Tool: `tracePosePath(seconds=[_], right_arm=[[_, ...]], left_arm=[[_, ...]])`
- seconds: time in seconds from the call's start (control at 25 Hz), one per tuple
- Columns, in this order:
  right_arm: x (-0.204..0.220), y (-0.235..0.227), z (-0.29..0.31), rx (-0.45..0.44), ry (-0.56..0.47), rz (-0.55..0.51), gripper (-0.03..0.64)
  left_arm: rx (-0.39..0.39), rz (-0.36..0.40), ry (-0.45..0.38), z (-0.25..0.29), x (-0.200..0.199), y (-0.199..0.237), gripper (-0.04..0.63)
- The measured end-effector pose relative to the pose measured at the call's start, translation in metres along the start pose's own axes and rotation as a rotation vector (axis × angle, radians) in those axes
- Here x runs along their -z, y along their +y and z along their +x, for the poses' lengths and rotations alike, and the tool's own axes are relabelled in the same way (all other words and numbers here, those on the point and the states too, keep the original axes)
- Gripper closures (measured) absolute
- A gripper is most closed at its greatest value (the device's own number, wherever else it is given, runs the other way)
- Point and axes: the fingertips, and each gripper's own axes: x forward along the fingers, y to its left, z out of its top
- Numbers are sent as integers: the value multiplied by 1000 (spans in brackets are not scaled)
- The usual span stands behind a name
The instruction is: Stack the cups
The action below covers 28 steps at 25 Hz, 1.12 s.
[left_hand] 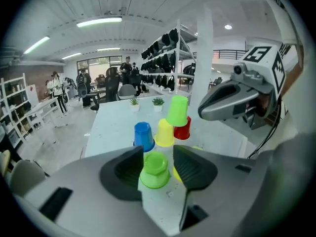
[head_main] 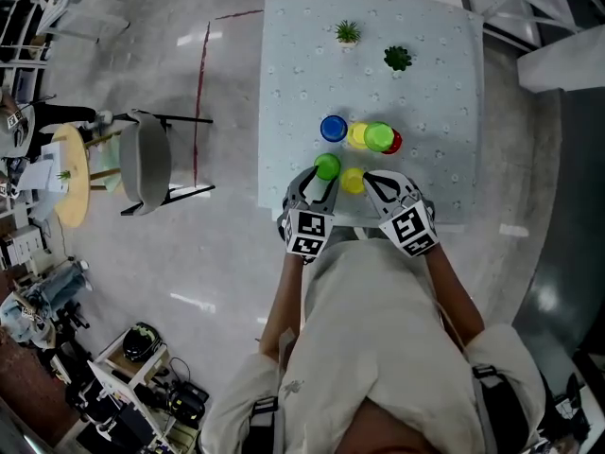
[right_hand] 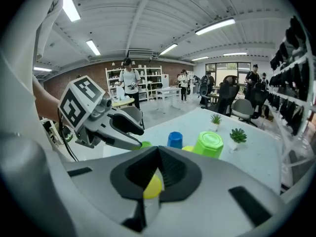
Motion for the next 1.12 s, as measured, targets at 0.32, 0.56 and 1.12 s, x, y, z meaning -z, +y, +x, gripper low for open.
tracePosePath(seconds=[0.32, 0.56, 1.12], right_arm=[[2, 2, -2, 33, 22, 1, 621], [7, 0, -4, 63, 35, 12, 621], [6, 0, -8, 90, 26, 20, 621]], left_arm=[[34, 20, 83, 23, 33, -1, 336], [29, 28, 104, 34, 45, 2, 333], [21, 74, 39, 19, 22, 5, 373]])
